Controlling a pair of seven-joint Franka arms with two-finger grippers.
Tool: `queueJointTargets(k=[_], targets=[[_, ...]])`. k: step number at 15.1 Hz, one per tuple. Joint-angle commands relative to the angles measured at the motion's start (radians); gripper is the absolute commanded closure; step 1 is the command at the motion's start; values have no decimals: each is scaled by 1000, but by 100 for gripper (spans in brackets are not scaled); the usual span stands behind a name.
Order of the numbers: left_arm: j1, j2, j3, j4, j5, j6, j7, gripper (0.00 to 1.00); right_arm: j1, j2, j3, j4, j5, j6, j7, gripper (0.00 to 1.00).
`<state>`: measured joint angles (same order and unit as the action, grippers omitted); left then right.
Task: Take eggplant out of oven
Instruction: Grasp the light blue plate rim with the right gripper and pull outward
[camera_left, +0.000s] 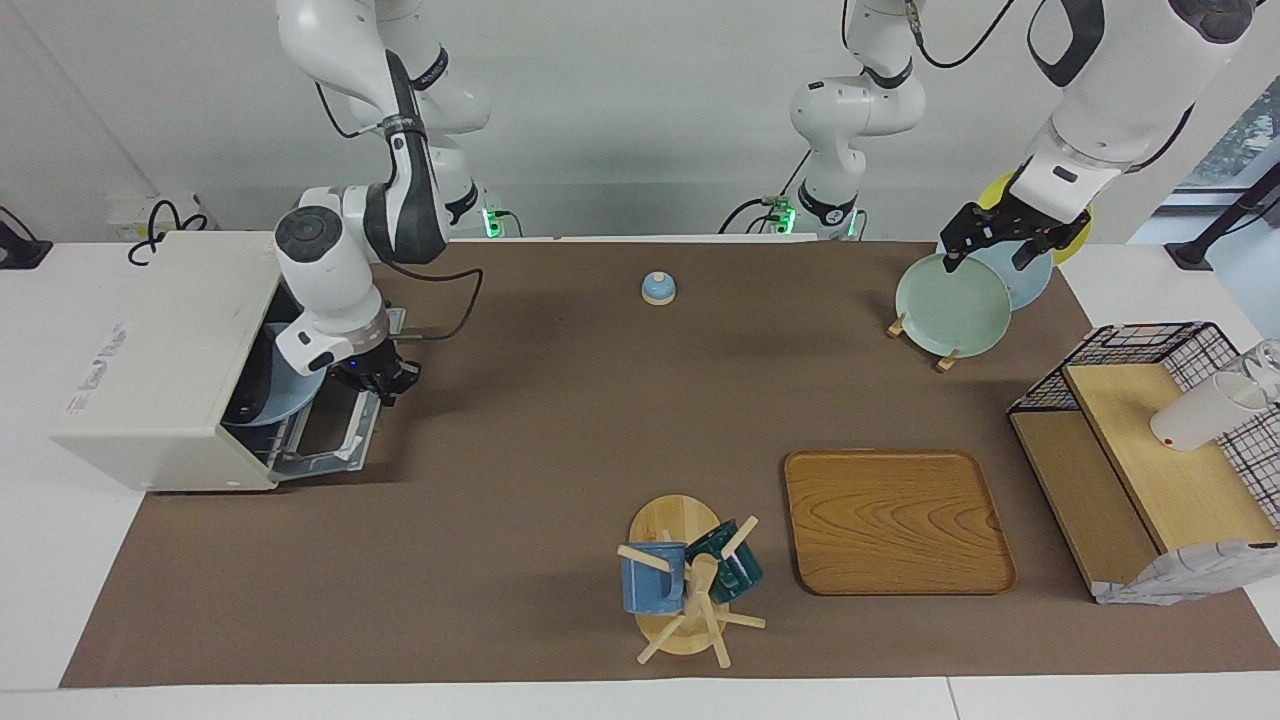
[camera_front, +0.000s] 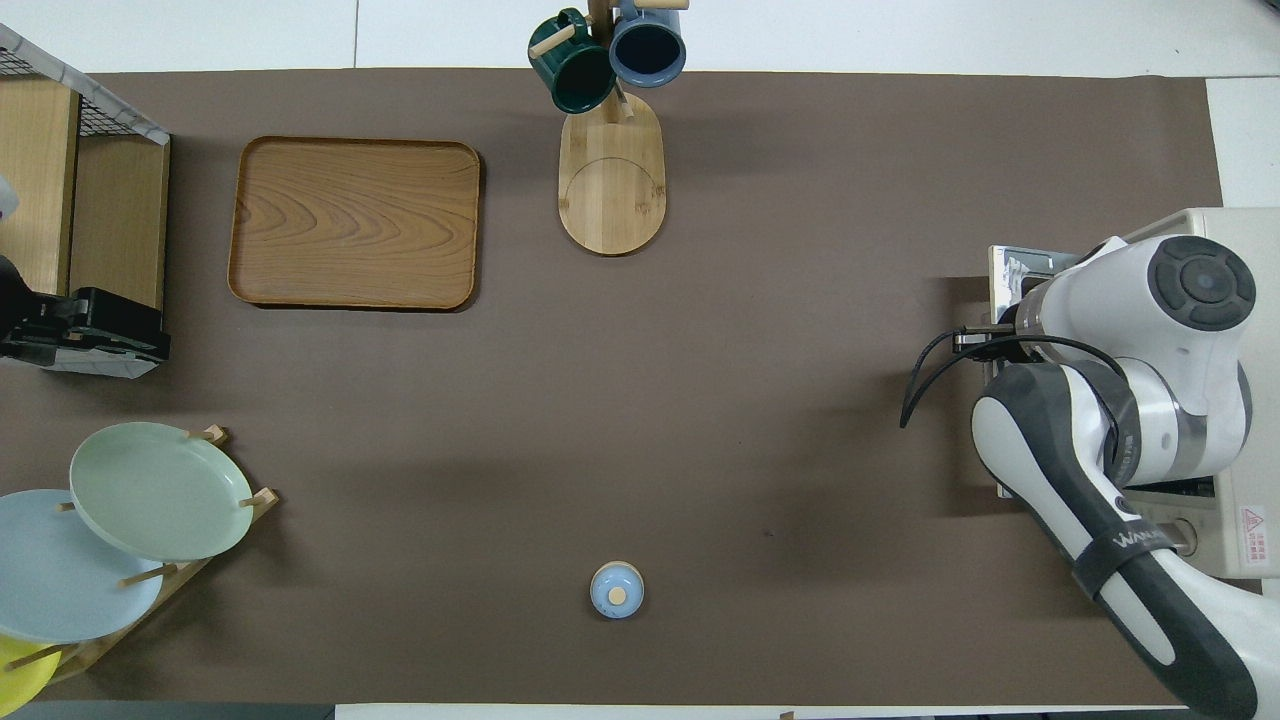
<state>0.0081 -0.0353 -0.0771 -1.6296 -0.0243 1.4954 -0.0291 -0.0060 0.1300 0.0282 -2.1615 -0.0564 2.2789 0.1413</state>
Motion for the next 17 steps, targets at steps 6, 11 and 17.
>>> queueJointTargets(k=[6, 11, 17], targets=[[16, -15, -10, -7, -5, -7, -3, 0, -2, 53, -7, 87, 30, -4, 1, 100], [16, -15, -10, -7, -5, -7, -3, 0, -14, -30, -13, 129, 15, -212, 1, 52], [16, -15, -10, -7, -5, -7, -2, 0, -71, -62, -14, 83, 0, -234, -40, 28]])
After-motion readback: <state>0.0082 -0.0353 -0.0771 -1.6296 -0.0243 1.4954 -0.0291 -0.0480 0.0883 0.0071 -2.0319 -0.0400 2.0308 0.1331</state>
